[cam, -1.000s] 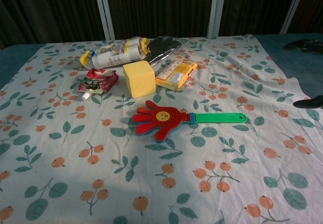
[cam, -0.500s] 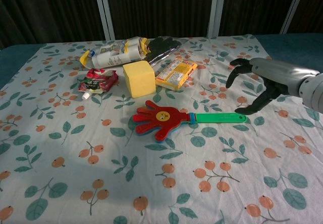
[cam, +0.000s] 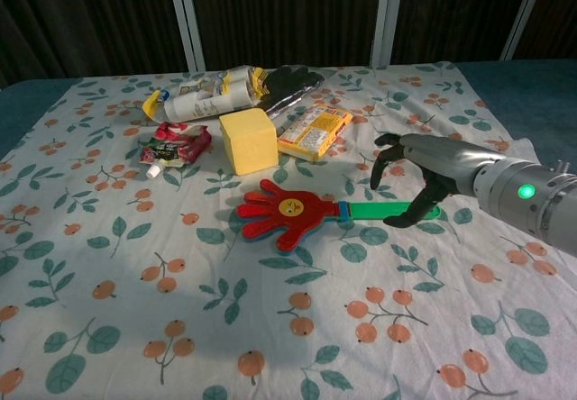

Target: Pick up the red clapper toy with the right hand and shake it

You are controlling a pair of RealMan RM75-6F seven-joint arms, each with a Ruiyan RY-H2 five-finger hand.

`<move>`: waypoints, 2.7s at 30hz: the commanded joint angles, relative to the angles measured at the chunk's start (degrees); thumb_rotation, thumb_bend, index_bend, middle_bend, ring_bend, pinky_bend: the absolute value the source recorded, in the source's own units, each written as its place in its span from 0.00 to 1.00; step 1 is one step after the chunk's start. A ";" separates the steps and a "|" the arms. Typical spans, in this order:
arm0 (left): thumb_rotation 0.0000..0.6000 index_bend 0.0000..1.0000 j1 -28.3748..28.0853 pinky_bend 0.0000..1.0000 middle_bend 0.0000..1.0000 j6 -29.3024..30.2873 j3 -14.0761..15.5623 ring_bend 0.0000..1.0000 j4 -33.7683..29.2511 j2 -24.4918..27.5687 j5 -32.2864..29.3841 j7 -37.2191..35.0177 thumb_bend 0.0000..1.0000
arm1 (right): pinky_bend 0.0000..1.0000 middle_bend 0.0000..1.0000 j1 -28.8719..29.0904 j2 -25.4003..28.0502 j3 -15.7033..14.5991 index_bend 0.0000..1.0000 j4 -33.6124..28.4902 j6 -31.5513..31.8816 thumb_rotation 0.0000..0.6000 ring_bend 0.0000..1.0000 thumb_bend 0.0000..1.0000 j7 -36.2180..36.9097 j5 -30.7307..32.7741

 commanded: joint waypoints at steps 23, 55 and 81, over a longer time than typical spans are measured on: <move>1.00 0.00 0.17 0.09 0.00 0.32 0.17 0.00 0.01 0.23 0.25 -0.44 0.41 | 0.00 0.00 2.60 -4.51 -0.76 0.57 3.77 1.49 1.00 0.00 0.36 -0.72 2.13; 1.00 0.00 0.25 0.09 0.00 0.33 0.27 0.00 -0.13 0.36 0.32 -0.40 0.41 | 0.00 0.17 2.82 -6.08 -1.01 0.74 5.60 2.47 1.00 0.00 0.41 1.31 0.84; 1.00 0.00 0.12 0.09 0.00 -0.22 0.16 0.00 -0.44 0.42 -0.19 0.01 0.41 | 0.90 0.76 0.50 -7.55 0.03 0.95 7.32 4.65 1.00 0.79 0.52 11.79 -6.75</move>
